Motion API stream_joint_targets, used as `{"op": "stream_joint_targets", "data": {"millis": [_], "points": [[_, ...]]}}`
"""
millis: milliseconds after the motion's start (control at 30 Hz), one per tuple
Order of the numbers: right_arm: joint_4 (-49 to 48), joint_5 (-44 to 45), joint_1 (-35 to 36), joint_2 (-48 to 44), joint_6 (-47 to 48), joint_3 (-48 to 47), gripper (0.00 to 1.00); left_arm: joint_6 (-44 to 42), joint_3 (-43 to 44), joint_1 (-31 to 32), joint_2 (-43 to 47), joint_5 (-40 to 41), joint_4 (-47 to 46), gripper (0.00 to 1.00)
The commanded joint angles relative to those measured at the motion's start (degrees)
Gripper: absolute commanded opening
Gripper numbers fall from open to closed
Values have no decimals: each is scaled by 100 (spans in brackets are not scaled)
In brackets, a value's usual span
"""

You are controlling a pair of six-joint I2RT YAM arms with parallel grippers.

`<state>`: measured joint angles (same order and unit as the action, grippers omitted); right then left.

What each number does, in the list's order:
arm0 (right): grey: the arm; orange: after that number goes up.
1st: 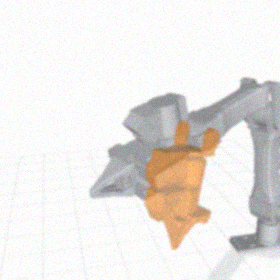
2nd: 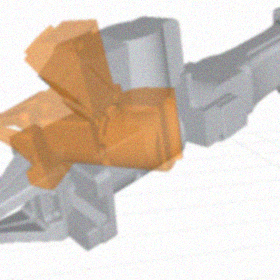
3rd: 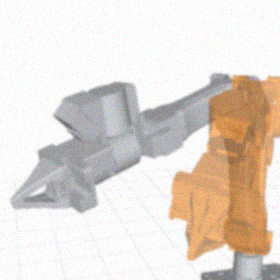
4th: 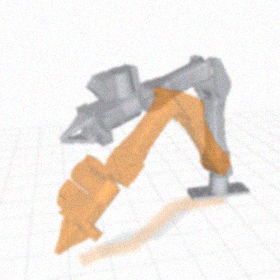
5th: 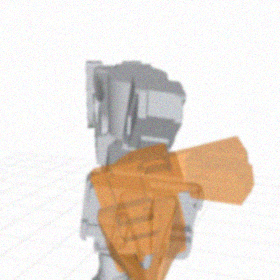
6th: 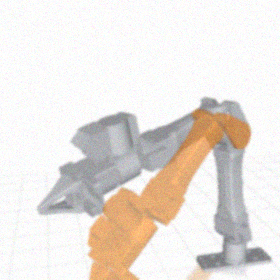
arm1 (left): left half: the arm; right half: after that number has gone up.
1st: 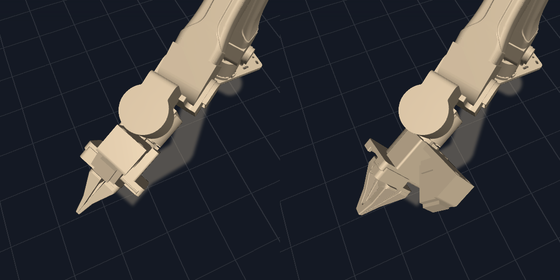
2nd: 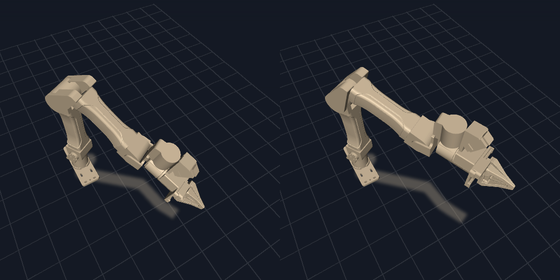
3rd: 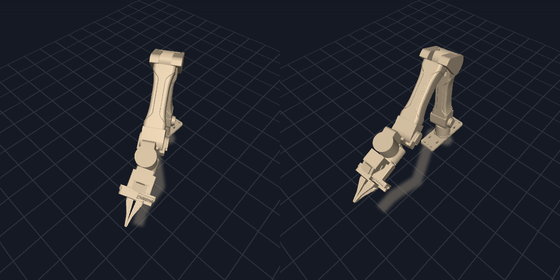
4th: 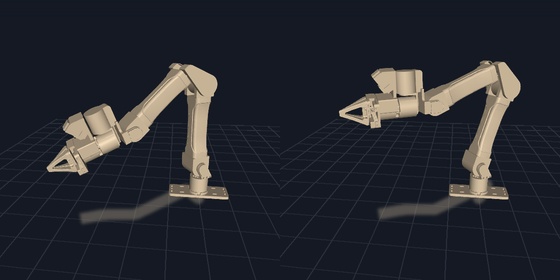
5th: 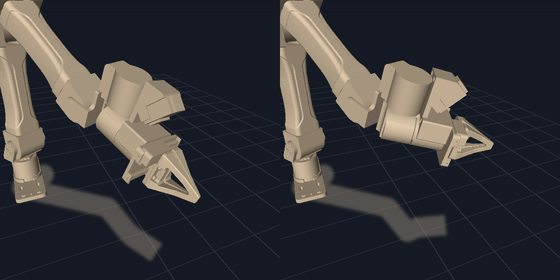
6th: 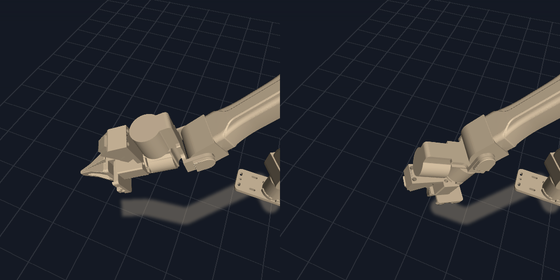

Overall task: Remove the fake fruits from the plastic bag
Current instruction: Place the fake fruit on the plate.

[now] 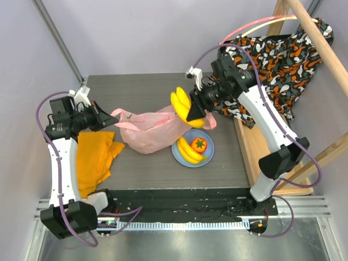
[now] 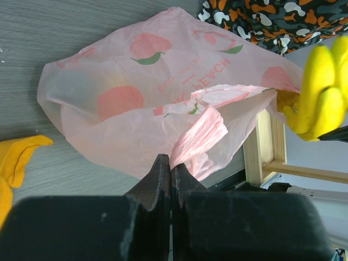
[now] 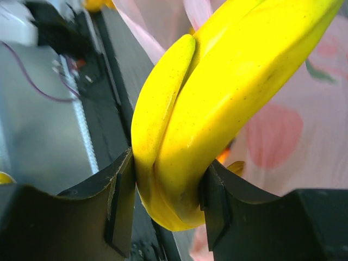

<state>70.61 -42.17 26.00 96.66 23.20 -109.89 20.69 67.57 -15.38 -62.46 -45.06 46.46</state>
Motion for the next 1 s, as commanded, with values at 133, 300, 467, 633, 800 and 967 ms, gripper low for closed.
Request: {"op": "stream_joint_targets", "data": {"millis": [133,300,467,633,800,967], "points": [[-3075,-2681,212,801,-4251,-1070,25,313,967,87,-915,-267,-497,0],[-3528,-2639,160,1030,-4483,-1939,25,95,2171,87,-1742,336,-331,0],[-3125,-2243,-296,618,-3991,-2371,25,-390,3577,35,-2525,1823,-67,0],[-2105,-1402,-1139,-102,-3034,-2011,24,-65,4737,-431,-2851,2300,-260,0],[-559,-382,-1598,-428,-882,-1153,22,-144,4652,-475,-2589,1791,-610,0],[-452,1007,-1598,-990,-194,703,19,128,3519,-475,-2026,1377,-1059,0]]}}
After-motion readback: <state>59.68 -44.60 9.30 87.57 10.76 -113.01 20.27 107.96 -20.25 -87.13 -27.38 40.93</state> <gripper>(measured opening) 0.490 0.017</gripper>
